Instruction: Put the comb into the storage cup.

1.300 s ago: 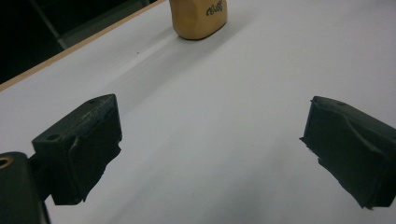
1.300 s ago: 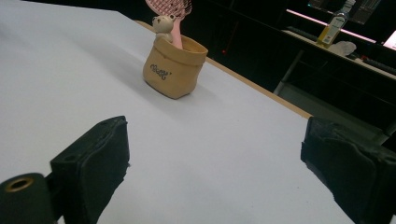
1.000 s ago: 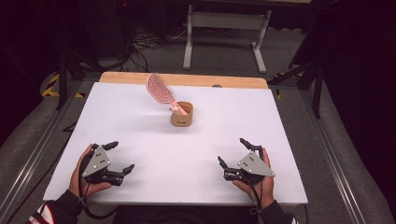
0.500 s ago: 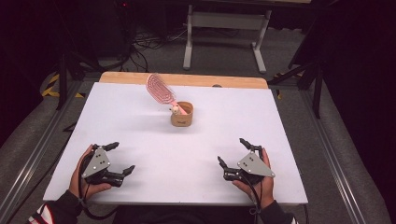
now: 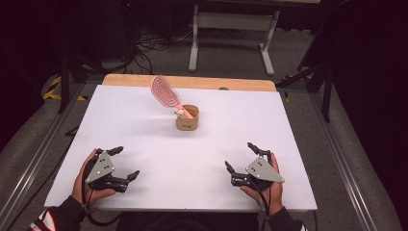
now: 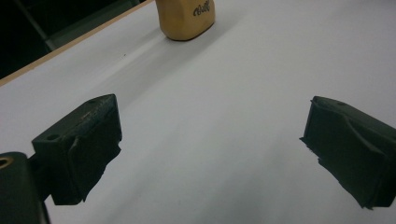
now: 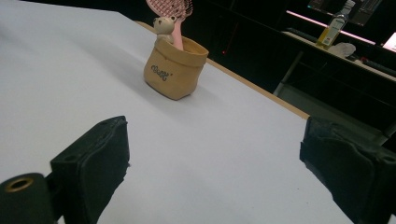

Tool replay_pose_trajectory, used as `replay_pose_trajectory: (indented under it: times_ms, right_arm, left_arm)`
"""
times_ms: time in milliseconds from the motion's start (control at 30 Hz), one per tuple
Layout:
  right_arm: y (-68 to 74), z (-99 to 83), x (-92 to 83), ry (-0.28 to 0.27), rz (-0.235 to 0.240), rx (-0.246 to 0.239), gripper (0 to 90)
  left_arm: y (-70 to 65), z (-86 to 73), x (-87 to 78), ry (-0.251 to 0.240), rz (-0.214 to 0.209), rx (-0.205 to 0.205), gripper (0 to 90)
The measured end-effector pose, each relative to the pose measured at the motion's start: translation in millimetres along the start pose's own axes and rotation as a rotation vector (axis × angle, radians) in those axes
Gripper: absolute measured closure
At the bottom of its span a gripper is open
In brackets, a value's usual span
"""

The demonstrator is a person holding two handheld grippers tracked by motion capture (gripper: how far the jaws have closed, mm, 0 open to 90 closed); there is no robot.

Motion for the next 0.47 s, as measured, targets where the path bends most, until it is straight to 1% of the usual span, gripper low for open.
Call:
replay_pose_trajectory:
  times_ms: [67,100,200,400,467]
  right_arm:
    - [-0.6,0.0,-0.3,-0.002,-0.001,0.002,8.7]
    - [-0.8,0.1,-0.5,-0.002,-0.002,0.003,8.6]
    - [-1.4,0.5,-0.6,-0.006,-0.008,0.004,8.6]
    - [-1.7,-1.6,-0.8,0.004,-0.011,0.010,8.8]
    - [-2.2,-1.5,-1.4,0.001,-0.013,0.010,8.8]
  left_arm:
    - [-0.3,1.4,0.3,-0.004,-0.001,0.000,5.3]
    - [-0.6,2.5,0.9,-0.014,-0.002,-0.002,5.3]
    - [-1.3,4.9,2.0,-0.018,-0.008,0.005,5.3]
    - [-3.0,6.0,5.5,-0.009,-0.020,0.009,5.2]
    - [-3.0,6.4,6.3,-0.006,-0.015,0.021,5.2]
Point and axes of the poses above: each handheld gripper's, and its own axes: x roughly forward along the jaws, z roughly out of its top, y roughly to its left, the point moved 3 cm from there along x, roughly forward along the jaws, and after that the axes turned 8 degrees about y, right-handed, at the moved point
